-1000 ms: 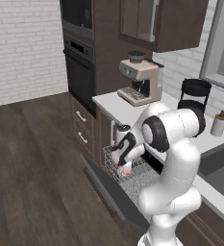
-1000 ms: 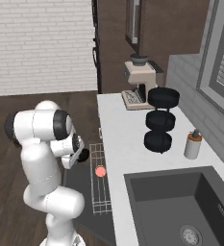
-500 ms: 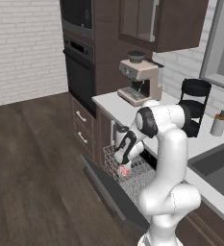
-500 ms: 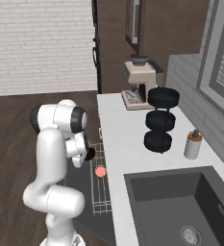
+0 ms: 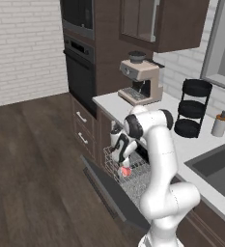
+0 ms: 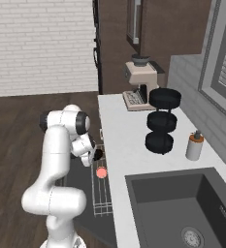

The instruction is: Pick up the cup and bowl from the counter, place them in the dishwasher, and close the dishwasher door.

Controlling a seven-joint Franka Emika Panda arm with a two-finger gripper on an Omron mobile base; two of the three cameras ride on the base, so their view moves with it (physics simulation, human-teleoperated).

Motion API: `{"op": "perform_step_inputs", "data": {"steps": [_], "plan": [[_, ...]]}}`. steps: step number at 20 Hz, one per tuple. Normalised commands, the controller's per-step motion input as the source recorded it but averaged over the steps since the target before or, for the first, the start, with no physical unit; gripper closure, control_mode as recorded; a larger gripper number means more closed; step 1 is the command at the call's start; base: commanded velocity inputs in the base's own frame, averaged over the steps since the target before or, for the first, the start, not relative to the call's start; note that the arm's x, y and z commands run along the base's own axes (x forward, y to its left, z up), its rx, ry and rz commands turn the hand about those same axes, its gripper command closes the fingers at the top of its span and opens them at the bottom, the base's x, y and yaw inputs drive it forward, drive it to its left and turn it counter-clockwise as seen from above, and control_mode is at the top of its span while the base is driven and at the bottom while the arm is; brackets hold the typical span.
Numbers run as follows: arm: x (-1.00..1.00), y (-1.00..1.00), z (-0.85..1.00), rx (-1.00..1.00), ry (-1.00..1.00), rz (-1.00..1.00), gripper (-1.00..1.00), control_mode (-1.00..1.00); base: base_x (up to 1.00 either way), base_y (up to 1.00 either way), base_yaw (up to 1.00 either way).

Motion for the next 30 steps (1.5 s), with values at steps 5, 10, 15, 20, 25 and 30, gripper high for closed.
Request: {"op": "perform_step_inputs", "data": {"steps": [5, 10, 15, 20, 25, 30], "plan": [[0.47, 0.0, -0.85, -0.14, 0.01, -0.01, 1.0, -1.0, 0.0, 0.0, 0.0], [0.32, -0.02, -0.77, -0.07, 0.0, 0.0, 1.0, -1.0, 0.0, 0.0, 0.0], [0.16, 0.0, -0.57, -0.04, 0.02, 0.0, 1.0, -1.0, 0.0, 0.0, 0.0], [0.03, 0.11, -0.56, -0.01, 0.07, 0.0, -1.0, -1.0, 0.0, 0.0, 0.0], [-0.16, 0.73, -0.25, -0.1, -0.03, 0.0, -1.0, -1.0, 0.0, 0.0, 0.0], [-0.3, 0.4, 0.53, -0.05, -0.03, 0.0, -1.0, -1.0, 0.0, 0.0, 0.0]]}}
